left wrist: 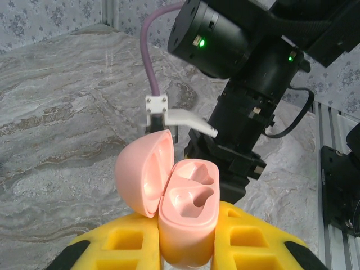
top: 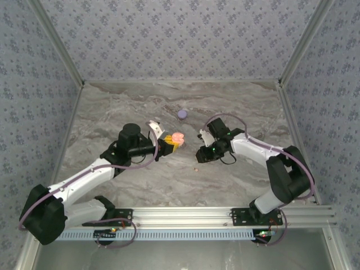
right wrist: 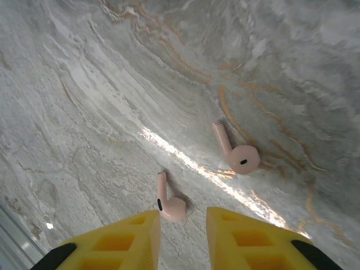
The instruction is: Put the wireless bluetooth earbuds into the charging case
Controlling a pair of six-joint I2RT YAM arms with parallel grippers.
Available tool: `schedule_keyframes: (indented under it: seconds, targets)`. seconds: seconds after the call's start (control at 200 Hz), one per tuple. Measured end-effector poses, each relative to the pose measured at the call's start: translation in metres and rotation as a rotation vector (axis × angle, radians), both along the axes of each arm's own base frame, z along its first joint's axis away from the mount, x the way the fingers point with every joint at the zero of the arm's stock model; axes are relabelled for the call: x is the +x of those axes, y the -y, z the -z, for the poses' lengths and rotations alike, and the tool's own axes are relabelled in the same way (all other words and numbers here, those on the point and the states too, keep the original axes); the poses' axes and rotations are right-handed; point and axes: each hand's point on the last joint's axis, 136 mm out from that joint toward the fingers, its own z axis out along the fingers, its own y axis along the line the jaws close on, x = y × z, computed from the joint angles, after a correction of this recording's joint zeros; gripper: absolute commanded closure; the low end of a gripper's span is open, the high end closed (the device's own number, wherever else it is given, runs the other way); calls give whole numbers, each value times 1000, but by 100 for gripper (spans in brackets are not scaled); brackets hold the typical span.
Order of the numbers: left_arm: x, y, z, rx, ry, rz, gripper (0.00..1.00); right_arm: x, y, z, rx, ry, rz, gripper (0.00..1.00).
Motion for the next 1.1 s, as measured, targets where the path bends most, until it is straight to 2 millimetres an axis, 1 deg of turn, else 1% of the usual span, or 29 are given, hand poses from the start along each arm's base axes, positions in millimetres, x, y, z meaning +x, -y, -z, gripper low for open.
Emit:
schedule_keyframes:
  seconds: [0.125,0.39,0.82,1.099]
  targets:
    - [0,0,0,0,0,-1,85,-1,-3,10,-10,-27,3,76]
    - [0,0,0,1,0,-1,85,3,0,28,-62,-54,17,77]
    - [1,0,1,3,-2,-5,85,24,2,38,-140,-31,41,78]
    - [2,-3,6,21,-15,-23,85,40,-1,37,-161,-8,50,77]
